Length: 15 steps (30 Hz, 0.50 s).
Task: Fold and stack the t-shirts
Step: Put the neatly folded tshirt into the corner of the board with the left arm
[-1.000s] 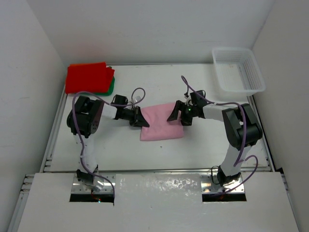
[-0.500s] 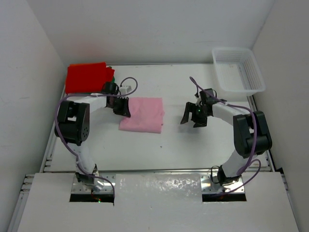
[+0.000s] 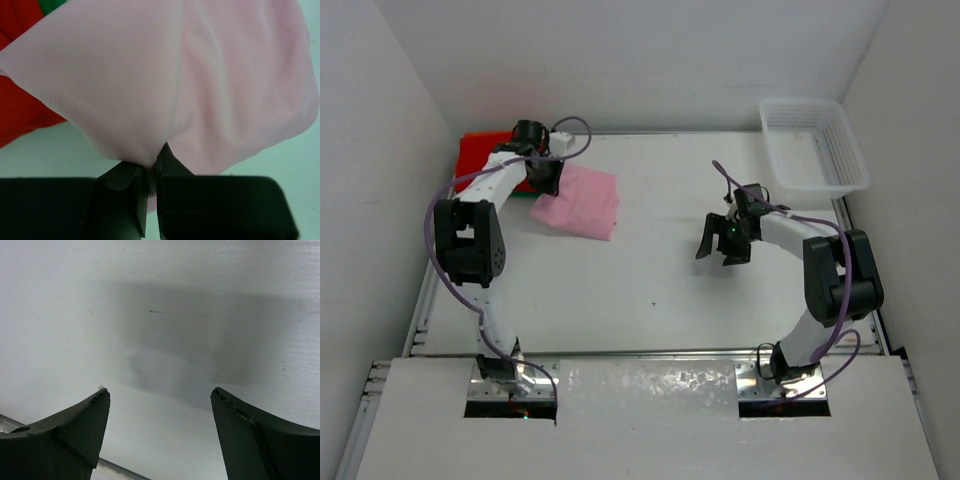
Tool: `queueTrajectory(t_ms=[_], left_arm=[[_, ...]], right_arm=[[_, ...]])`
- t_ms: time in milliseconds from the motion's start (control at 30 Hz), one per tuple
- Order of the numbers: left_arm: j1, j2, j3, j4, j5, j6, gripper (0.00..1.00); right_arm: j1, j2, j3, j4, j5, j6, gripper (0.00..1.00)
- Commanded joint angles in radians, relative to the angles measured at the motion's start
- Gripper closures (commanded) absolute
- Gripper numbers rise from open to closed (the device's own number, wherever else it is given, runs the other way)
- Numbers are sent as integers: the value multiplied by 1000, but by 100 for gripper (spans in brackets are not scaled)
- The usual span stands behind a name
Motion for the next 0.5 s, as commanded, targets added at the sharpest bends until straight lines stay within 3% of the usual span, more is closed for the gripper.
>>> queueTrajectory(t_ms=[0, 333, 467], left_arm=[[-2, 20, 149, -65, -51, 41, 100], [-4, 122, 387, -151, -92, 80, 100], [-1, 209, 611, -232, -99, 100, 100]], right_arm=[[-8, -13, 26, 8, 6, -12, 20], [-23, -45, 1, -3, 20, -18, 20], [-28, -60, 1, -21, 32, -30, 20]])
